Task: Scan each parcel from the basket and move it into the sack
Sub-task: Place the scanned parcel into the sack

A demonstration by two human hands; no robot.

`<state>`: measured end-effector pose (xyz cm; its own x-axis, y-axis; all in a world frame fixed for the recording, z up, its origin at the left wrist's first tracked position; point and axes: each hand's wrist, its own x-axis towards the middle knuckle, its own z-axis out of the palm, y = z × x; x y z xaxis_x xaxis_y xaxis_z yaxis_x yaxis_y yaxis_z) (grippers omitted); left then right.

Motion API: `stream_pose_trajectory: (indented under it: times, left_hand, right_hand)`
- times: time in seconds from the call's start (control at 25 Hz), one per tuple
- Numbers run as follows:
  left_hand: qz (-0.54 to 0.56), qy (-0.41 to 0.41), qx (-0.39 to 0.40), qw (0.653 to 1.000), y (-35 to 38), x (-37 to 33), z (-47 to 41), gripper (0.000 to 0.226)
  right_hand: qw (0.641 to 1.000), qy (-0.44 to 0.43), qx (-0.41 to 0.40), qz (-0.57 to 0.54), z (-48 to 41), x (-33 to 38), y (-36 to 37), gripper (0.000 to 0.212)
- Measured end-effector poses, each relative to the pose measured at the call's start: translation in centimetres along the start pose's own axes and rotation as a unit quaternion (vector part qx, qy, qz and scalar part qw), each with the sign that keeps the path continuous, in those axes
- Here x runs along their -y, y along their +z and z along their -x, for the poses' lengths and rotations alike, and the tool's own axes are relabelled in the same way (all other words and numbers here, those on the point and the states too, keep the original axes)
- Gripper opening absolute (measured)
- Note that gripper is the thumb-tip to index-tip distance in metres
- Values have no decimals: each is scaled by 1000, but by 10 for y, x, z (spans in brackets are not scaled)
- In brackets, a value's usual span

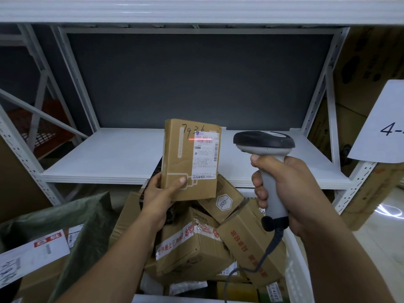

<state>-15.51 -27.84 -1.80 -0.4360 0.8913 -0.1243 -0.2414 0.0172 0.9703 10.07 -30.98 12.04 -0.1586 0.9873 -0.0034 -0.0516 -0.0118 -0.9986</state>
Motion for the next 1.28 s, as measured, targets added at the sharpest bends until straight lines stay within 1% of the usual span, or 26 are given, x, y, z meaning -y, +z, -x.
stream_pose_trajectory:
  times: [0.12, 0.28, 0.36, 0.48, 0.6, 0.68, 0.76, 0.92, 1.12, 1.2, 1.28]
  left_hand:
    - [38, -23, 17, 999, 0, 2, 1, 80]
    - [41, -26, 22, 999, 3, 3, 2, 79]
    - [39, -15, 16, 999, 3, 0, 2, 78]
    - [22, 25, -2, 999, 5, -10, 2, 75]
    - [28, 65, -37, 997, 7, -16, 1, 74]
    - [58, 74, -85, 992, 7, -22, 0, 79]
    - [105, 79, -127, 983, 6, -29, -1, 80]
    - [145, 123, -180, 965, 3, -43, -1, 79]
    - [154, 165, -220, 949, -8, -56, -6, 78]
    - [127, 174, -228, 950, -14, -59, -11, 81]
    - [106, 167, -212, 957, -17, -59, -15, 87]
  right_hand:
    - [1000, 0, 8, -10, 0, 0, 0, 24]
    - [1000, -2, 17, -4, 0, -1, -1, 23]
    - [1000, -4, 19, -2, -1, -1, -2, 20]
    - [1000, -1, 19, 12, -3, -4, -4, 19]
    - [999, 7, 23, 29, -4, -7, -7, 20]
    - [999, 16, 33, 33, -4, -8, -7, 20]
    - [998, 24, 47, 34, -4, -10, -7, 20]
    - [996, 28, 66, 44, -6, -12, -6, 21]
    - [992, 34, 106, 56, -4, -10, 0, 27]
    - [989, 46, 130, 53, -1, -7, 3, 26]
    - [984, 55, 153, 69, 0, -5, 6, 28]
